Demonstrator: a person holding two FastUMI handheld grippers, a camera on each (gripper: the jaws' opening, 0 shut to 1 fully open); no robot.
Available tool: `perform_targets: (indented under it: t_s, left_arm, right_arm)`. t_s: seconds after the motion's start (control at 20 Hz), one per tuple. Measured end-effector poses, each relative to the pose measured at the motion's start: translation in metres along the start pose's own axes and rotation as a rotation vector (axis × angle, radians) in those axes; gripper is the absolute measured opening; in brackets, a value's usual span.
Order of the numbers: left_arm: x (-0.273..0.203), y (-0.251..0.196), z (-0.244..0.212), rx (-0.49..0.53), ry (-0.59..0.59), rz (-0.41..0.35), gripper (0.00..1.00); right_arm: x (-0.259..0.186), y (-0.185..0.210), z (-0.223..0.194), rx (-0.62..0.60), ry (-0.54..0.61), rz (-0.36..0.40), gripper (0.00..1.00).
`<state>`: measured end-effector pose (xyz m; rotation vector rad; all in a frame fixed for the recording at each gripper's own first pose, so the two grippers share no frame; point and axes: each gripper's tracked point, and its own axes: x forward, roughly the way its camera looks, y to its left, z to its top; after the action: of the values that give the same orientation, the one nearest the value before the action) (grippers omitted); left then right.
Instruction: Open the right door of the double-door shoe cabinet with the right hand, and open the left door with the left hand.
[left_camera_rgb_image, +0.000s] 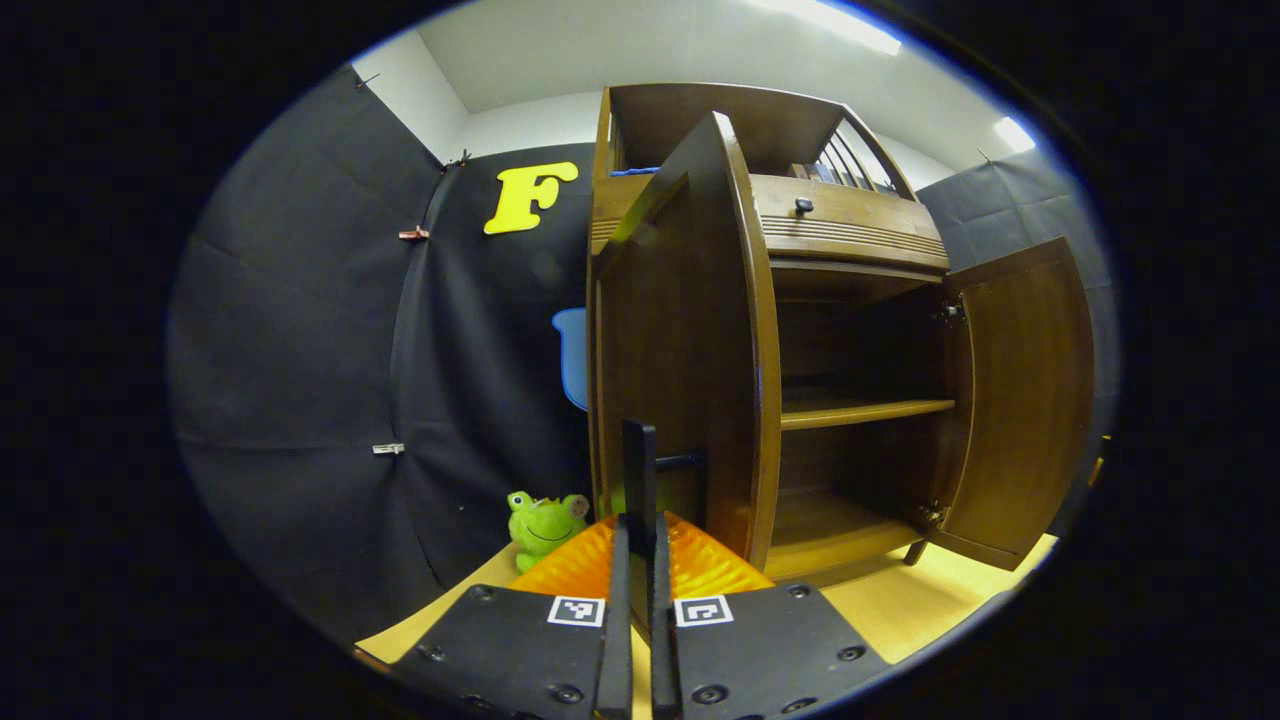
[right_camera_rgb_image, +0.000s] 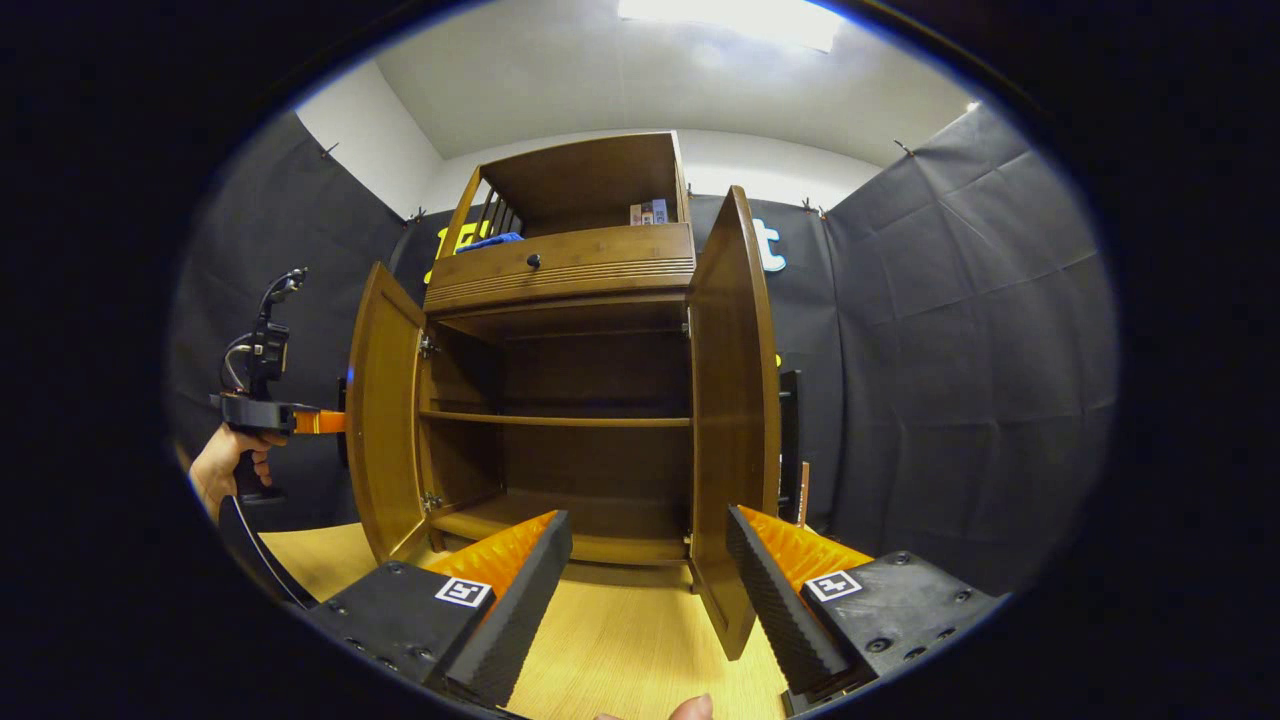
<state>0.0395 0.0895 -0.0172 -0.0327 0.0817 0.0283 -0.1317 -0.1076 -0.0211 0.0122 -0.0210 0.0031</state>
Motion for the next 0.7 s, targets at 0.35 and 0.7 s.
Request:
perform_targets:
  t_s: [0.35, 0.7]
  left_arm:
    - [-0.005, 0.037, 0.000, -0.006, 0.002, 0.032, 0.09]
    - [-0.013, 0.075, -0.005, -0.018, 0.011, 0.066, 0.05]
  right_arm:
    - [0.001, 0.011, 0.002, 0.000, -0.006, 0.006, 0.98]
    - [0.004, 0.021, -0.001, -0.009, -0.004, 0.014, 0.98]
